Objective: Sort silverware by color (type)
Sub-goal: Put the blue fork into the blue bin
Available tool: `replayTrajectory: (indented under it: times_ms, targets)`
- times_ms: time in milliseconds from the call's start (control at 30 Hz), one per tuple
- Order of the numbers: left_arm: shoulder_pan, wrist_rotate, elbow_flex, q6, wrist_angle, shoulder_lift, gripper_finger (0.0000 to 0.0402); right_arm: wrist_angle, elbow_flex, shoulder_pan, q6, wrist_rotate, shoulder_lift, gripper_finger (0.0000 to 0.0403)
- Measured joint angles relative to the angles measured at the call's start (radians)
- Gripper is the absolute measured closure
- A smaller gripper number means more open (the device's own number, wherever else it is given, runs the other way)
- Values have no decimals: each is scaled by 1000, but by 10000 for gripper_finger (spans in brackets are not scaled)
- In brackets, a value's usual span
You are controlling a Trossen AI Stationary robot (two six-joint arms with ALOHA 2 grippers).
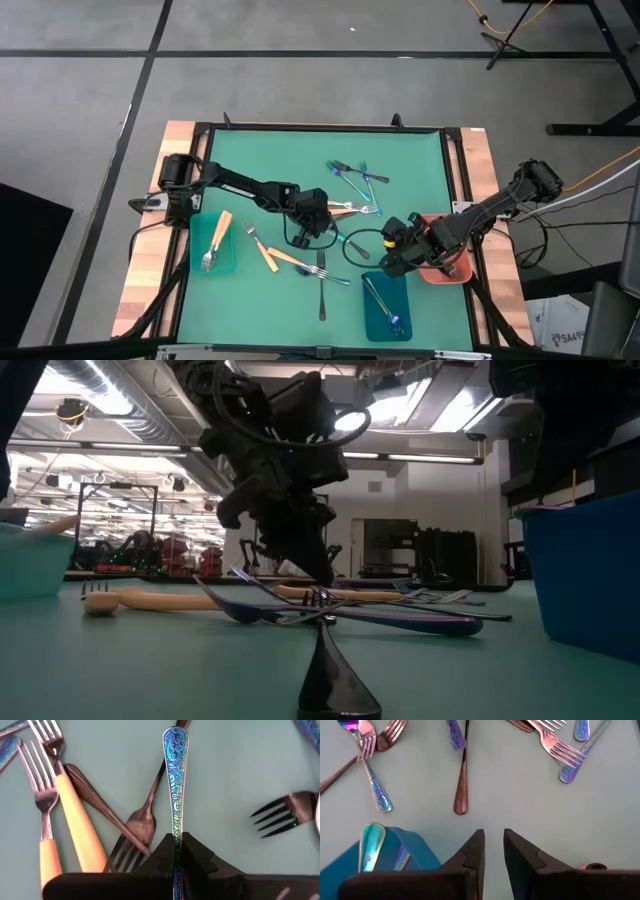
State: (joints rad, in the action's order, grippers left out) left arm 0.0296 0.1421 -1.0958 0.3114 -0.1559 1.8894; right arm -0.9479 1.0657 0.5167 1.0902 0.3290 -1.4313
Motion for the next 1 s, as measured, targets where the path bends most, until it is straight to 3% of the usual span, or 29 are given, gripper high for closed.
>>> replayTrajectory:
  times_ms: [233, 733, 1000]
  targets:
    - [0, -1, 0, -77, 76, -4, 392, -19, 0, 0, -79, 32, 58, 340]
    - [1, -3, -2, -236, 312, -5, 392, -292, -1, 0, -157, 285, 281, 340]
    - [3, -3, -2, -286, 475, -6, 392, -286, -103, 0, -164, 344, 431, 340]
